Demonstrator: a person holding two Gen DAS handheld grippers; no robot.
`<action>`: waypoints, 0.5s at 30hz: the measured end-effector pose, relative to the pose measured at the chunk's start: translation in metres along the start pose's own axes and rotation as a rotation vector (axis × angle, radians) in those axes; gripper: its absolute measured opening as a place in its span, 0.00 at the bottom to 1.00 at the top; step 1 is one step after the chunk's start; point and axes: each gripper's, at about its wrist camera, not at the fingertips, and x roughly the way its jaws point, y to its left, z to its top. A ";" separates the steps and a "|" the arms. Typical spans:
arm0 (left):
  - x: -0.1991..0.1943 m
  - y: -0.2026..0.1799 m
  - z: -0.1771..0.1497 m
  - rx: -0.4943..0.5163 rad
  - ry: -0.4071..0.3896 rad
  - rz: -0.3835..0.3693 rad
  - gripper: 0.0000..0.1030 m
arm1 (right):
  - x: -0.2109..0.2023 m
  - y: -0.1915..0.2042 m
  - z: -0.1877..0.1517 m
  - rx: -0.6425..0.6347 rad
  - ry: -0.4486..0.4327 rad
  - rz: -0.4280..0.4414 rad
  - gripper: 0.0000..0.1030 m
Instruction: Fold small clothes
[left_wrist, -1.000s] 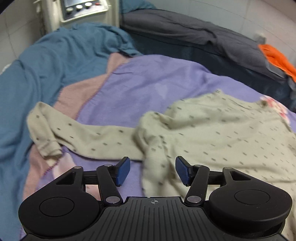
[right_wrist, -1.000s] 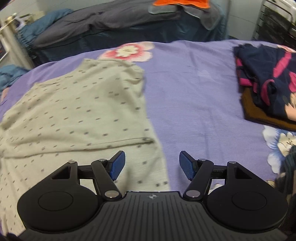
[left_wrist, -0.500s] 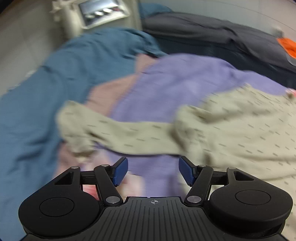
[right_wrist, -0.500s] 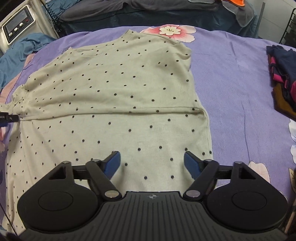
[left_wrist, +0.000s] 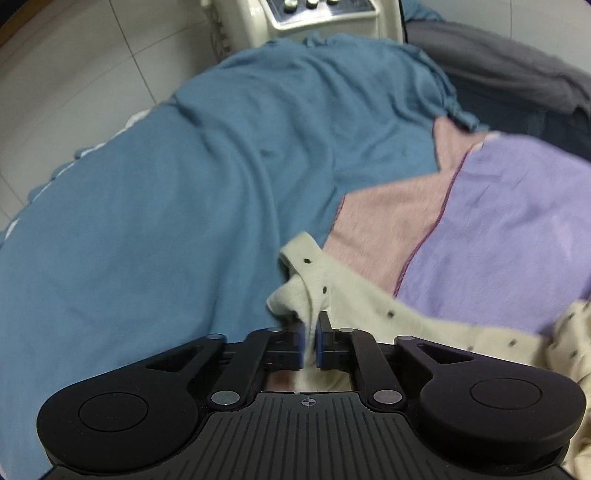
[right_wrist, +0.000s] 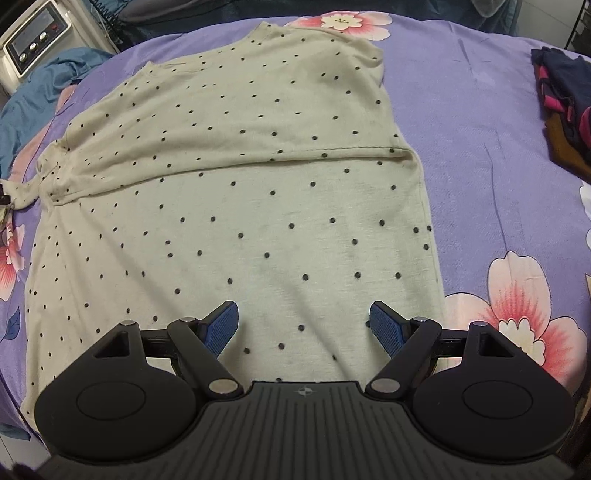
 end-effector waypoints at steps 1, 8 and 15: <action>-0.012 0.007 0.003 -0.019 -0.043 0.010 0.35 | -0.001 0.001 0.000 0.000 -0.002 0.001 0.80; -0.089 0.105 0.033 -0.203 -0.287 0.143 0.33 | -0.002 -0.008 -0.003 0.050 -0.001 -0.020 0.81; -0.070 0.130 0.037 -0.231 -0.186 0.141 0.33 | 0.004 -0.009 -0.001 0.070 0.020 -0.001 0.81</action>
